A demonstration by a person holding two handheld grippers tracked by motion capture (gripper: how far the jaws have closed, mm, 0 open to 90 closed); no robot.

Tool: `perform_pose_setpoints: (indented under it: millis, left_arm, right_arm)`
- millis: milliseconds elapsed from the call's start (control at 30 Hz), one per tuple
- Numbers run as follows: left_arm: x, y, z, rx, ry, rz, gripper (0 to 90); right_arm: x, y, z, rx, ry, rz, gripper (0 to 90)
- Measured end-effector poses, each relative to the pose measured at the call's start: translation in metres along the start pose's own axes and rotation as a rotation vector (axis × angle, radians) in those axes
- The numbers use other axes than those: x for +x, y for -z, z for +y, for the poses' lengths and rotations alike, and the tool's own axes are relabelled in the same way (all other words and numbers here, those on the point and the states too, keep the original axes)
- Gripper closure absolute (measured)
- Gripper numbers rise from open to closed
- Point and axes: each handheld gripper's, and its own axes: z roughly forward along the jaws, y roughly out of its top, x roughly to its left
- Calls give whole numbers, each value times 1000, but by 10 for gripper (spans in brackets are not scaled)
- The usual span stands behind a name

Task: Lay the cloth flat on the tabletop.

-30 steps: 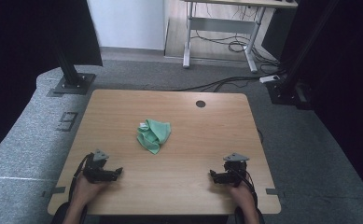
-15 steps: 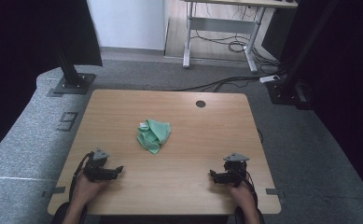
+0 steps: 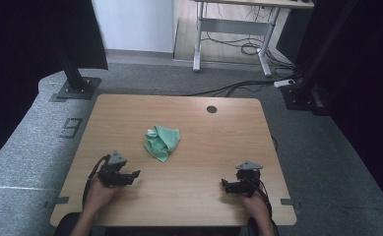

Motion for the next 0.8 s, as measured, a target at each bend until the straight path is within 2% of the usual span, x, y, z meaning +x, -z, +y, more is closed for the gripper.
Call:
perform_pose_setpoints:
  millis: [233,367,500,800]
  left_arm:
    - [-13,-14,22,-22,-46,-46,389]
    - [-18,-20,32,-21,-66,-68,482]
    - [-23,-28,40,-15,-83,-92,532]
    - [-34,-46,56,-9,-125,-107,620]
  right_arm:
    - [0,0,0,0,0,0,0]
    - [0,0,0,0,0,0,0]
    - [0,0,0,0,0,0,0]
    - [0,0,0,0,0,0,0]
